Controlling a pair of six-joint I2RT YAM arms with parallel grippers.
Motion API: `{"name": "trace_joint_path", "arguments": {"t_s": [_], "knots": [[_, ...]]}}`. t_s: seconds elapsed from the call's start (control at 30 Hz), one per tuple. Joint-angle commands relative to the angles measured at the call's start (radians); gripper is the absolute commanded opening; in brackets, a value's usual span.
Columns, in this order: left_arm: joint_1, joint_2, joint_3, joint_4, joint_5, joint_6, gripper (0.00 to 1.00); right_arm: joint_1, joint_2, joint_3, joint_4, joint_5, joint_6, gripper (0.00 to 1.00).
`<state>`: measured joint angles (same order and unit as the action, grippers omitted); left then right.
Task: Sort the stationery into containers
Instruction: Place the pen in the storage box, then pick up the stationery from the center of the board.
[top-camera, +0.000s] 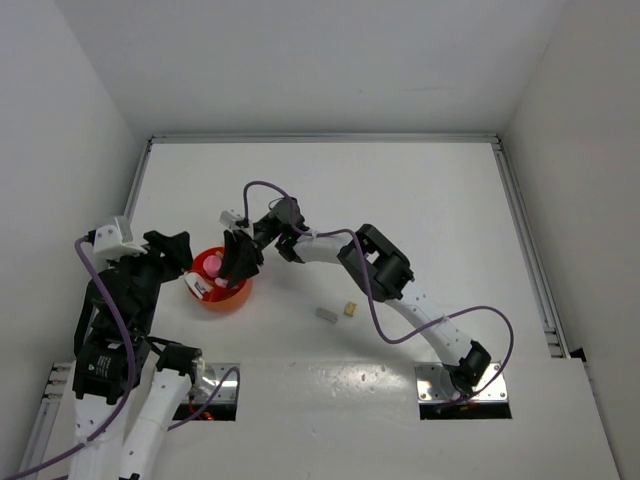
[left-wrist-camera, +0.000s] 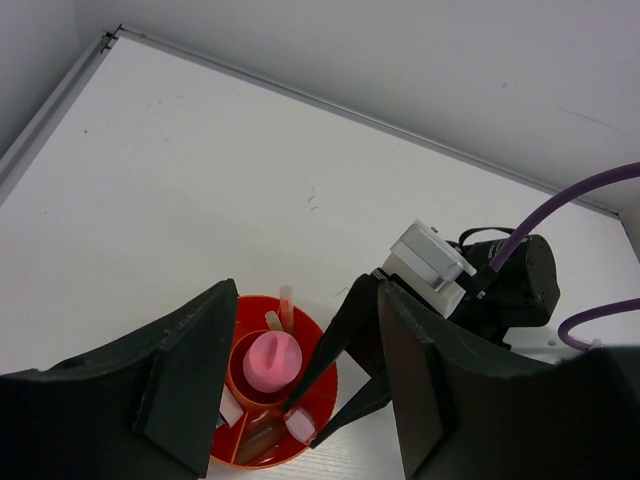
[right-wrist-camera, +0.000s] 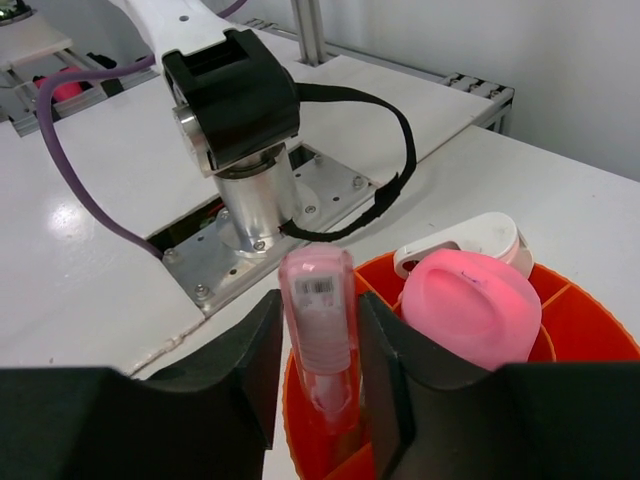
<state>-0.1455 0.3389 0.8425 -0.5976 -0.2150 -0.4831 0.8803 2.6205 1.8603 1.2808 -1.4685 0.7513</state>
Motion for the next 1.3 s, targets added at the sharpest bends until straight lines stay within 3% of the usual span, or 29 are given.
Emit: {"name": "trace_joint_path", "arguments": {"t_s": [0.0,0.07,0.13,0.3,0.37,0.5,0.63,0.77,0.8,0.9,0.93,0.97,1.0,1.03,1.07,1.1,1.27], "knots": [[-0.009,0.008,0.033,0.022,-0.007,-0.006,0.64,0.000,-0.002,0.005,0.450,-0.013,-0.043,0.37],[-0.009,0.008,0.033,0.022,-0.007,-0.006,0.64,0.000,-0.002,0.005,0.450,-0.013,-0.043,0.39],[-0.009,0.008,0.033,0.022,0.002,-0.006,0.64,0.000,-0.011,-0.004,0.450,-0.013,-0.043,0.47],[-0.009,-0.001,0.033,0.022,0.002,-0.006,0.64,0.000,-0.031,-0.022,0.469,-0.013,-0.023,0.44],[-0.009,-0.001,0.033,0.022,0.002,-0.006,0.64,0.000,-0.050,-0.048,0.480,-0.013,-0.013,0.39],[-0.009,-0.001,0.033,0.022,0.020,-0.006,0.64,0.000,-0.138,-0.130,0.531,-0.013,0.028,0.16],[-0.009,0.008,0.043,0.022,0.063,0.003,0.54,0.000,-0.240,-0.275,0.531,-0.022,0.037,0.02],[-0.009,0.049,0.021,0.079,0.182,0.035,0.39,0.000,-0.406,-0.429,0.531,-0.032,0.121,0.00],[-0.009,0.080,0.007,0.094,0.259,0.035,0.33,-0.012,-0.433,-0.447,0.531,-0.032,0.146,0.00],[-0.009,0.150,-0.032,0.168,0.459,0.044,0.28,-0.059,-0.502,-0.501,0.494,-0.090,0.244,0.00],[-0.019,0.210,-0.046,0.189,0.507,0.044,0.25,-0.078,-0.519,-0.489,0.424,-0.125,0.272,0.16],[-0.019,0.244,-0.062,0.232,0.552,0.008,0.25,-0.099,-0.519,-0.475,0.223,-0.125,0.302,0.36],[-0.019,0.279,-0.080,0.255,0.595,-0.011,0.24,-0.156,-0.519,-0.463,0.194,-0.137,0.445,0.99],[-0.019,0.313,-0.110,0.277,0.679,-0.031,0.24,-0.188,-0.495,-0.449,0.278,-0.138,0.608,0.99],[-0.028,0.374,-0.121,0.304,0.710,-0.058,0.24,-0.220,-0.444,-0.438,0.537,-0.156,0.781,0.99],[-0.043,0.397,-0.122,0.314,0.727,-0.067,0.24,-0.254,-0.444,-0.438,0.540,-0.156,0.836,0.99],[-0.121,0.419,-0.126,0.341,0.684,-0.080,0.48,-0.447,-0.484,-0.471,0.540,-0.156,0.963,0.99]]}}
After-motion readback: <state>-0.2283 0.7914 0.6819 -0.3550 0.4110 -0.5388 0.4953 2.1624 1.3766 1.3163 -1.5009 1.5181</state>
